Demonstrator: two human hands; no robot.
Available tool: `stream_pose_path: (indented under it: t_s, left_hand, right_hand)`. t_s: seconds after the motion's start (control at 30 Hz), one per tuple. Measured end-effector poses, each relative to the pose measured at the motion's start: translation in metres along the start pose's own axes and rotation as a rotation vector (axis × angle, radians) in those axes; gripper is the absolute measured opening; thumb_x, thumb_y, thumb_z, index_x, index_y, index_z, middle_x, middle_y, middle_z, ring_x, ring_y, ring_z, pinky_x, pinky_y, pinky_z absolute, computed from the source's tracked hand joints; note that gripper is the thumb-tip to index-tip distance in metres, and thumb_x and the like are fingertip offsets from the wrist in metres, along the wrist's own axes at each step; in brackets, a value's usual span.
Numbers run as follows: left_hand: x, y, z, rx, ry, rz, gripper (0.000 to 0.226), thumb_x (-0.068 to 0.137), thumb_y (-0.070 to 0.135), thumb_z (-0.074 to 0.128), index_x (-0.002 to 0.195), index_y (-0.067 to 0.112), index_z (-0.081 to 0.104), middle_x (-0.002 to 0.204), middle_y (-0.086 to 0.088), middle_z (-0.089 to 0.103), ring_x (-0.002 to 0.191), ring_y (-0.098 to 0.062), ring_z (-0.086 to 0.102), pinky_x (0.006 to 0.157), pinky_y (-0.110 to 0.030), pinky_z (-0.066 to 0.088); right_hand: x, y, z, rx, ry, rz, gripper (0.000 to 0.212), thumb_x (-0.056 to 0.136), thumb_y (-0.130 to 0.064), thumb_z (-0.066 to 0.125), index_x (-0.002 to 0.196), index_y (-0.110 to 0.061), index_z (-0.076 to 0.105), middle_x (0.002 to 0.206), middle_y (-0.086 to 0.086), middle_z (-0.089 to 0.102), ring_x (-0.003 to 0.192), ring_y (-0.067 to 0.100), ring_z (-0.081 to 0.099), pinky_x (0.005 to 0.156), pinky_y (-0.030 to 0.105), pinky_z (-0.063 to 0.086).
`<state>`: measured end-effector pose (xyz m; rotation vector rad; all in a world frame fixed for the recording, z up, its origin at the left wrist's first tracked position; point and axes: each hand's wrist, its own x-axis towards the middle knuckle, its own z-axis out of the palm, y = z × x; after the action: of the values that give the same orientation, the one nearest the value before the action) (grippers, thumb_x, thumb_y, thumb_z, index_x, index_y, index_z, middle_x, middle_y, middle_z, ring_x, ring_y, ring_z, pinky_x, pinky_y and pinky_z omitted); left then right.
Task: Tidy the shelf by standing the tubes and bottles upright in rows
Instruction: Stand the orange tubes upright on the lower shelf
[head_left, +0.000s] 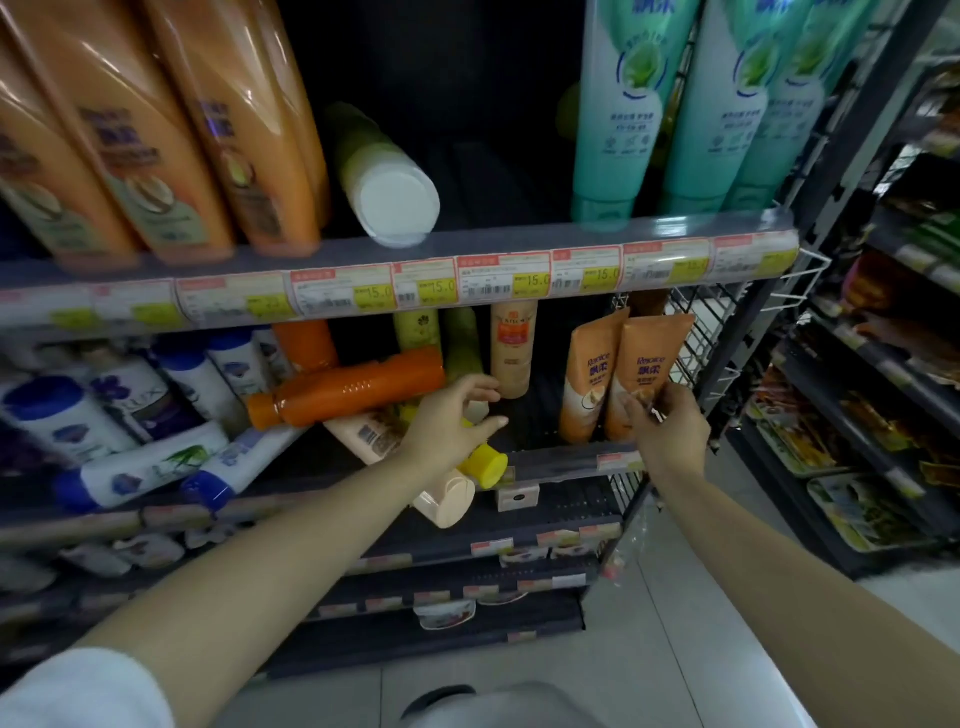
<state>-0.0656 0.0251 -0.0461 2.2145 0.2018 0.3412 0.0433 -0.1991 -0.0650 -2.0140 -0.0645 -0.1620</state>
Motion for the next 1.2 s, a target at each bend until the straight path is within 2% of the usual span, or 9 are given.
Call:
stream_pose_path:
  t_s: [0.1, 0.23, 0.37, 0.5, 0.63, 0.87, 1.0, 1.1, 1.2]
  left_hand:
    - [-0.008, 0.006, -0.01, -0.032, -0.053, 0.035, 0.044, 0.076, 0.025, 0.076, 0.115, 0.021, 0.057, 0.107, 0.014, 0.063, 0.106, 0.0, 0.057, 0.091, -0.017, 0.043]
    - [-0.032, -0.004, -0.032, -0.006, -0.134, 0.058, 0.041, 0.07, 0.032, 0.079, 0.107, 0.032, 0.061, 0.106, 0.023, 0.059, 0.102, 0.011, 0.052, 0.085, -0.008, 0.039]
    - [-0.053, -0.035, -0.057, 0.062, -0.261, 0.095, 0.062, 0.054, 0.047, 0.082, 0.11, 0.043, 0.056, 0.119, 0.02, 0.054, 0.115, 0.004, 0.047, 0.099, -0.016, 0.036]
    - [-0.058, -0.053, -0.054, 0.2, -0.363, 0.144, 0.077, 0.054, 0.047, 0.084, 0.123, 0.036, 0.052, 0.127, 0.022, 0.043, 0.124, 0.0, 0.037, 0.106, -0.015, 0.024]
    - [-0.054, -0.055, -0.049, 0.205, -0.336, 0.153, 0.072, 0.058, 0.043, 0.085, 0.123, 0.035, 0.055, 0.128, 0.016, 0.048, 0.122, -0.003, 0.04, 0.107, -0.029, 0.031]
    - [-0.05, -0.042, -0.064, 0.103, -0.293, 0.154, 0.065, 0.058, 0.032, 0.087, 0.116, 0.035, 0.059, 0.122, 0.021, 0.054, 0.118, 0.009, 0.044, 0.102, -0.018, 0.031]
    - [-0.05, -0.017, -0.086, -0.2, -0.12, 0.055, 0.059, 0.057, 0.034, 0.083, 0.11, 0.046, 0.062, 0.119, 0.021, 0.059, 0.116, 0.005, 0.05, 0.101, -0.018, 0.036]
    - [-0.046, -0.003, -0.091, -0.418, -0.006, 0.015, 0.054, 0.059, 0.039, 0.071, 0.112, 0.032, 0.059, 0.115, 0.014, 0.06, 0.107, 0.009, 0.055, 0.089, -0.01, 0.043]
    - [-0.04, 0.0, -0.087, -0.432, 0.018, -0.025, 0.066, 0.066, 0.05, 0.063, 0.125, 0.025, 0.049, 0.124, 0.006, 0.056, 0.112, 0.002, 0.053, 0.095, -0.018, 0.043]
  right_hand:
    - [-0.002, -0.001, 0.0, -0.013, -0.005, 0.012, 0.03, 0.085, -0.026, 0.068, 0.106, -0.009, 0.056, 0.093, 0.0, 0.059, 0.083, 0.014, 0.054, 0.072, 0.025, 0.039]
    - [-0.001, -0.004, -0.002, -0.046, -0.014, 0.025, 0.029, 0.085, -0.027, 0.068, 0.104, -0.008, 0.057, 0.092, 0.002, 0.059, 0.083, 0.017, 0.055, 0.072, 0.027, 0.039]
    - [-0.001, -0.006, -0.002, -0.072, -0.008, 0.049, 0.031, 0.085, -0.028, 0.067, 0.106, -0.008, 0.057, 0.093, 0.002, 0.059, 0.082, 0.017, 0.054, 0.073, 0.028, 0.041]
    - [0.0, -0.006, -0.002, -0.103, -0.013, 0.054, 0.034, 0.085, -0.03, 0.068, 0.106, -0.006, 0.057, 0.093, 0.004, 0.059, 0.082, 0.019, 0.054, 0.073, 0.028, 0.04]
    - [0.0, -0.007, -0.002, -0.11, -0.021, 0.066, 0.034, 0.085, -0.031, 0.067, 0.106, -0.006, 0.056, 0.093, 0.004, 0.059, 0.081, 0.019, 0.053, 0.072, 0.028, 0.039]
    - [-0.002, -0.009, -0.002, -0.104, -0.013, 0.063, 0.033, 0.086, -0.027, 0.066, 0.107, -0.004, 0.056, 0.093, 0.003, 0.057, 0.082, 0.018, 0.051, 0.072, 0.027, 0.037]
    - [-0.001, -0.006, -0.002, -0.103, -0.01, 0.068, 0.037, 0.085, -0.029, 0.067, 0.111, -0.005, 0.056, 0.096, 0.005, 0.06, 0.083, 0.018, 0.052, 0.072, 0.028, 0.038]
    - [0.0, -0.005, -0.001, -0.103, -0.007, 0.065, 0.038, 0.085, -0.03, 0.067, 0.111, -0.005, 0.056, 0.098, 0.006, 0.061, 0.084, 0.018, 0.052, 0.072, 0.028, 0.039]
    - [0.0, -0.005, 0.0, -0.1, -0.001, 0.059, 0.038, 0.085, -0.03, 0.067, 0.111, -0.005, 0.056, 0.1, 0.008, 0.062, 0.084, 0.018, 0.052, 0.072, 0.029, 0.039]
